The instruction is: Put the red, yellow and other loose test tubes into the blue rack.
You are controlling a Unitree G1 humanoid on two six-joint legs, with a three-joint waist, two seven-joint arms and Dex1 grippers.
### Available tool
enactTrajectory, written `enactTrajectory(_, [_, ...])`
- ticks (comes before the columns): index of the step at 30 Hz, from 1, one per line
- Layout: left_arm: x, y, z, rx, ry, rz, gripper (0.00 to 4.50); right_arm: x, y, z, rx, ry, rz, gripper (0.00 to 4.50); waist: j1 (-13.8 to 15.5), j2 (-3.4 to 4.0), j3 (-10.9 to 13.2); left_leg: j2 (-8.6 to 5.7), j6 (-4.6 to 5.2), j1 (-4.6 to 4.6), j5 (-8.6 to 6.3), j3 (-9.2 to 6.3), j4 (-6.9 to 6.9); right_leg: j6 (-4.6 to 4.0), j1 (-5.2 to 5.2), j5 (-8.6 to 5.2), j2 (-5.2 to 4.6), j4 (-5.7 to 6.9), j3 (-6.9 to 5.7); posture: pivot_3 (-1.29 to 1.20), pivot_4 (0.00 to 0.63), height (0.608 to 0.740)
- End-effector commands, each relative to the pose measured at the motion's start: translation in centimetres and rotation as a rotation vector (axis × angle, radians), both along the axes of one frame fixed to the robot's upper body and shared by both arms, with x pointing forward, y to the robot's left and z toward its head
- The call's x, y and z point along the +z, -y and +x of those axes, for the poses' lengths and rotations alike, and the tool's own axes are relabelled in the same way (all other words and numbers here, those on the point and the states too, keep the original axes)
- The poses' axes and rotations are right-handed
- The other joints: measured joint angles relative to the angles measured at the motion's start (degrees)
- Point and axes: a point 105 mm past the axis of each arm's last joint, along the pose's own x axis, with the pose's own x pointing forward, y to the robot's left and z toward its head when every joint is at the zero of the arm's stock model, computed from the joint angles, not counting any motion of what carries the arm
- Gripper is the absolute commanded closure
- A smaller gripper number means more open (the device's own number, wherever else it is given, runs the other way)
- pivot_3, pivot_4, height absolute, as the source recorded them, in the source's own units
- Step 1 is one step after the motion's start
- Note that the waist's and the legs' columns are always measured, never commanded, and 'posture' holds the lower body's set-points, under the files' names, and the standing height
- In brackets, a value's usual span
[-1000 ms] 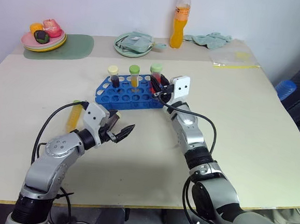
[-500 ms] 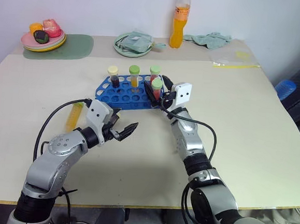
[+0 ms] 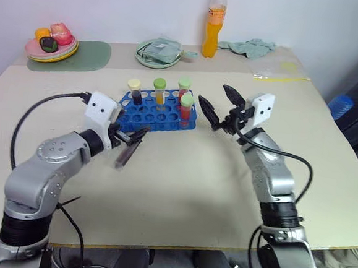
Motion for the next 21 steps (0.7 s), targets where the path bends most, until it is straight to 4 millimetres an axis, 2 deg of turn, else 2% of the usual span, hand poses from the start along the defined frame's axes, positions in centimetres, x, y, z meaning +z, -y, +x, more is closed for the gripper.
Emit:
enactTrajectory(1, [0.0, -4.6, 0.8, 0.181, -0.122, 0.06, 0.0, 0.8, -1.0, -2.5, 0.138, 0.025, -0.103, 0.09, 0.2, -0.02, 0.0, 0.0, 0.0, 0.0, 0.0, 0.0, 0.01, 0.0, 0.0, 0.0, 0.0, 0.0, 0.0, 0.0, 0.15, 0.74])
enactTrajectory(4, [-0.2, -7.2, 1.2, 0.243, -0.288, 0.112, 0.0, 0.1, -1.4, -3.8, 0.207, 0.001, -0.167, 0.09, 0.2, -0.07, 0.0, -0.02, 0.01, 0.0, 0.0, -0.02, 0.04, 0.01, 0.04, 0.0, 0.0, -0.01, -0.04, 0.0, 0.15, 0.74])
enactTrajectory(7, [-0.1, -9.0, 1.8, 0.313, -0.466, 0.062, 0.0, -0.9, -2.0, -5.2, 0.279, -0.02, -0.233, 0.09, 0.4, -0.08, 0.0, -0.04, 0.02, -0.01, -0.01, -0.03, 0.05, 0.02, 0.09, 0.0, -0.01, -0.04, -0.08, 0.0, 0.15, 0.74])
enactTrajectory(9, [-0.1, -9.5, 2.4, 0.338, -0.521, 0.049, 0.0, -1.2, -2.2, -5.7, 0.312, -0.031, -0.249, 0.09, 0.4, -0.1, 0.0, -0.08, 0.02, -0.01, -0.01, -0.04, 0.05, 0.02, 0.11, -0.01, -0.02, -0.06, -0.11, 0.0, 0.15, 0.74])
enactTrajectory(12, [-0.8, -10.3, 3.3, 0.368, -0.57, 0.134, 0.0, -1.2, -2.6, -6.1, 0.335, -0.034, -0.242, 0.09, 0.3, -0.1, 0.0, -0.08, 0.01, -0.01, 0.0, -0.03, 0.05, 0.03, 0.1, -0.01, -0.03, -0.04, -0.11, 0.0, 0.15, 0.74])
enactTrajectory(17, [-1.8, -10.0, 4.3, 0.344, -0.655, 0.147, 0.0, -1.1, -2.9, -6.4, 0.338, -0.029, -0.226, 0.09, 0.2, -0.12, 0.1, -0.05, -0.02, -0.03, 0.01, -0.04, 0.03, 0.02, 0.01, -0.01, -0.01, 0.02, -0.09, 0.0, 0.15, 0.74])
enactTrajectory(21, [-3.1, -11.1, 4.9, 0.392, -0.68, 0.185, 0.0, -1.6, -3.0, -6.9, 0.326, -0.033, -0.223, 0.09, 0.2, -0.12, 0.1, -0.05, -0.01, -0.05, 0.01, -0.04, 0.04, 0.03, 0.01, -0.01, -0.02, 0.02, -0.09, 0.0, 0.15, 0.74])
